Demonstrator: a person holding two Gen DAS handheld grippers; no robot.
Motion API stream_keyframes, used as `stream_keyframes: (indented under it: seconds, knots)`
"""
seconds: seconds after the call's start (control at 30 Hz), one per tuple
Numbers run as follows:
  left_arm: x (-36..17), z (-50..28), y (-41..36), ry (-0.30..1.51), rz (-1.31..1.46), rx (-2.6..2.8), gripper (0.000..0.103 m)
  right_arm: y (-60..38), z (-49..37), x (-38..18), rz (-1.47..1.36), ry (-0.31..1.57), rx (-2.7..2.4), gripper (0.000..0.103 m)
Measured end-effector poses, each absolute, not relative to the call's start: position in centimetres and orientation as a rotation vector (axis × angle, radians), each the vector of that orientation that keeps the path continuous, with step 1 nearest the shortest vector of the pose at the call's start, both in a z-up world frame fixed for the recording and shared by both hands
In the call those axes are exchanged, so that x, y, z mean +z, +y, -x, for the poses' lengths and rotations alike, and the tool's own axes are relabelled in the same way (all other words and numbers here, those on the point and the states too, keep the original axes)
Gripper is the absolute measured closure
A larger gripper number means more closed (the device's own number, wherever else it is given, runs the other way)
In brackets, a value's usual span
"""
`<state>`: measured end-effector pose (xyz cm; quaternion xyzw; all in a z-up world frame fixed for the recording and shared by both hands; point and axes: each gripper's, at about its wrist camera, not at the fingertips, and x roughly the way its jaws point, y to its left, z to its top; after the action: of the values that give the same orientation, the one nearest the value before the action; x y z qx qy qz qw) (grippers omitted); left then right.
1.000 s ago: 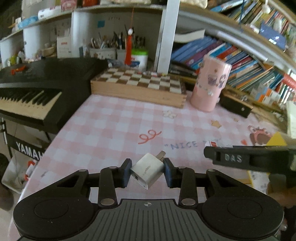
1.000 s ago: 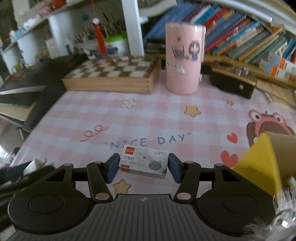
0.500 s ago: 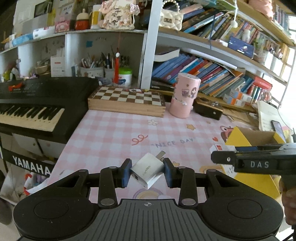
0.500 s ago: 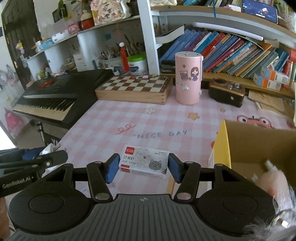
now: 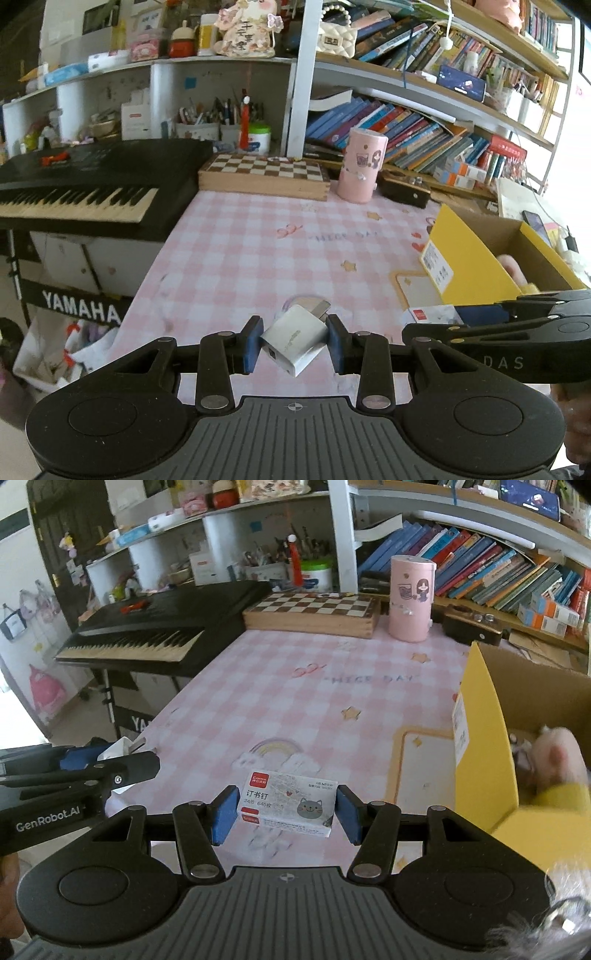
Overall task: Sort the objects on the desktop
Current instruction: 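Carry the white plug and staple box with both grippers over the yellow box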
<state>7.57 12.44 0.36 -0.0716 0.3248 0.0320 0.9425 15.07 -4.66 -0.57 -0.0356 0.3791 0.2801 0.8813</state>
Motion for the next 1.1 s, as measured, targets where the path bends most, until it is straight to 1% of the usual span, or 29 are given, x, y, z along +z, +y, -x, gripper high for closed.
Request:
stream_keyframes:
  seconds: [0.17,0.4,0.77,1.1]
  knots:
    - [0.5,-4.6,12.1,0.665,0.126,0.046,0.068,-5.4,-11.5,-0.5,0.049,0.773,0.549,0.049]
    - [0.0,-2.2,10.4,0.696,0.108,-0.041,0.068,-7.6,-7.2,-1.6,0.003,0.812,0.479,0.049]
    - [-0.2,-3.1,5.0,0.717,0.027,-0.254,0.068,-14.1,-3.9,-2.3,-0.121,0.847,0.257,0.049]
    - [-0.6,-5.2,-0.4,0.731,-0.007,-0.355,0.068,-19.0,-3.9,-2.3,-0.142,0.846,0.169,0.049]
